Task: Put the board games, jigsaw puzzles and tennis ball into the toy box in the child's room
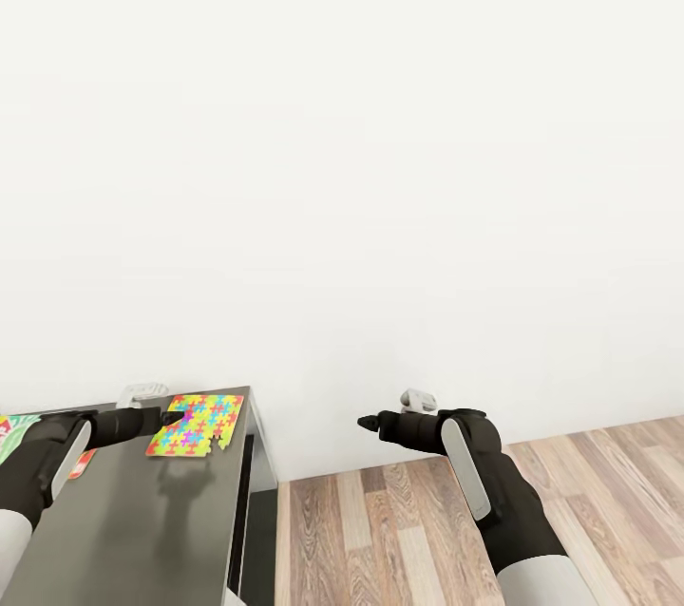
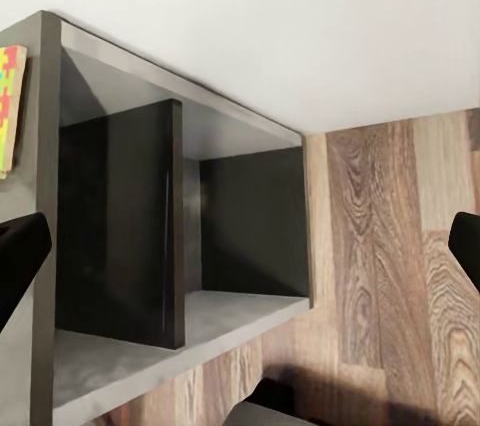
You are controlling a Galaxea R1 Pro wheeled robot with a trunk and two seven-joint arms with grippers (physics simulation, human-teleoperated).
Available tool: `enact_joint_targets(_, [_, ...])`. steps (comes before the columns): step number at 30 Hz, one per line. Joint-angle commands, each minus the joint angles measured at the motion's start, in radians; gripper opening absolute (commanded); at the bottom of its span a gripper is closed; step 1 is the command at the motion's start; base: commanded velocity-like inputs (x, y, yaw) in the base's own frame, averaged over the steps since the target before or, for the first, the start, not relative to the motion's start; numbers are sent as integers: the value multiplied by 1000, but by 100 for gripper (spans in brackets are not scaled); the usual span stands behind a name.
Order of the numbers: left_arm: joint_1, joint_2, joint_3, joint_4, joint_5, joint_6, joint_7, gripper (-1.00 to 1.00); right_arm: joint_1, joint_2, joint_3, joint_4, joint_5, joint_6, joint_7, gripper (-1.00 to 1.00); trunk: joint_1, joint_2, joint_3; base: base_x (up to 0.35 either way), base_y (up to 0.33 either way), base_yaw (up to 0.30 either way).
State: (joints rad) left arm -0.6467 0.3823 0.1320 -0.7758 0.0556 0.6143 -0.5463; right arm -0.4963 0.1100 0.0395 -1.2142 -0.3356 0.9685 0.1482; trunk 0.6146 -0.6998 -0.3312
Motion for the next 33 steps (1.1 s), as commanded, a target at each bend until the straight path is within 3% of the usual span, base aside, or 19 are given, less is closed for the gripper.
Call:
enact_joint_targets(1, [-1, 0, 2, -1, 6, 8, -1, 100, -1, 0, -1, -1, 10, 4, 10, 100, 0, -1, -1, 2, 1, 0])
enact_joint_targets(17, [-1, 0, 1, -1, 5, 8, -1, 100, -1, 0, -1, -1, 10, 4, 10, 100, 0, -1, -3, 69, 39, 0])
enact_joint_targets(33, [-1, 2, 2, -1, 6, 10, -3, 100, -1, 0, -1, -1, 10, 4, 10, 100, 0, -1, -26, 2, 1, 0])
